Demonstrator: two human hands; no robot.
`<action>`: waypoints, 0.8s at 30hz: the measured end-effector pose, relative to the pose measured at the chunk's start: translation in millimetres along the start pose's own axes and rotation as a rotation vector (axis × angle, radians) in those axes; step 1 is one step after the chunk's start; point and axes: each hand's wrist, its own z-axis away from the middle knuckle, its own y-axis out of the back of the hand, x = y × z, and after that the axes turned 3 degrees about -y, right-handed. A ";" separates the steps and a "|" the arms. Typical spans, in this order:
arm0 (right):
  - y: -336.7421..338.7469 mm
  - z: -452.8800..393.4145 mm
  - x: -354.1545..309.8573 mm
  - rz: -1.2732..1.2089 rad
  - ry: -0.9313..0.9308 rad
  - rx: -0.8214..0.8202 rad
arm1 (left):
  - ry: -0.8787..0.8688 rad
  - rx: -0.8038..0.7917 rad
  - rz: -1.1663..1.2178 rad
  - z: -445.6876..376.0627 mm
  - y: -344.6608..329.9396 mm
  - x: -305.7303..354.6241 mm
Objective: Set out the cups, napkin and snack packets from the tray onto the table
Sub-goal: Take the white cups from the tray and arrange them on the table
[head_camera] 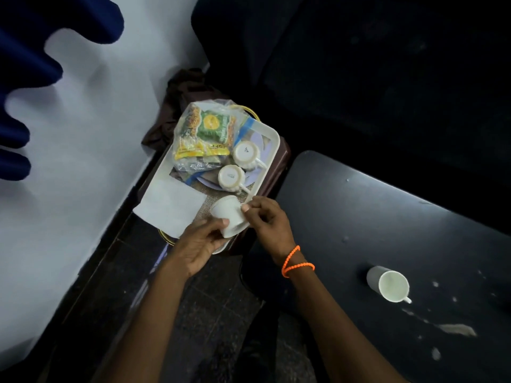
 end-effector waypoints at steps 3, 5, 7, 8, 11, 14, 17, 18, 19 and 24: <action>40.0 0.4 6.0 -0.082 -0.037 -0.068 | -0.108 -0.092 -0.153 -3.7 -29.0 -15.8; 74.4 -2.0 10.1 -0.098 -0.106 -0.106 | -0.195 -0.100 -0.365 -11.0 -54.0 -28.4; 108.6 -4.5 15.4 -0.041 -0.187 -0.105 | -0.290 -0.105 -0.639 -20.7 -82.0 -46.9; 124.8 -5.0 18.6 0.013 -0.219 -0.087 | -0.332 -0.098 -0.761 -24.4 -97.1 -58.2; 166.6 -4.1 29.6 0.209 -0.273 -0.009 | -0.425 -0.079 -0.986 -30.2 -140.3 -97.0; 196.7 -1.4 37.1 0.301 -0.290 0.113 | -0.554 -0.096 -1.027 -31.1 -171.9 -140.2; 214.7 1.7 43.6 0.349 -0.270 0.181 | -0.636 -0.081 -1.057 -31.4 -190.5 -177.1; 219.3 2.6 46.5 0.360 -0.268 0.191 | -0.647 -0.076 -1.080 -31.4 -194.9 -186.7; 223.7 3.2 49.8 0.366 -0.277 0.200 | -0.660 -0.073 -1.106 -31.4 -198.5 -195.4; 243.1 9.0 66.8 0.302 -0.327 0.226 | -0.708 -0.077 -1.197 -31.0 -208.3 -229.0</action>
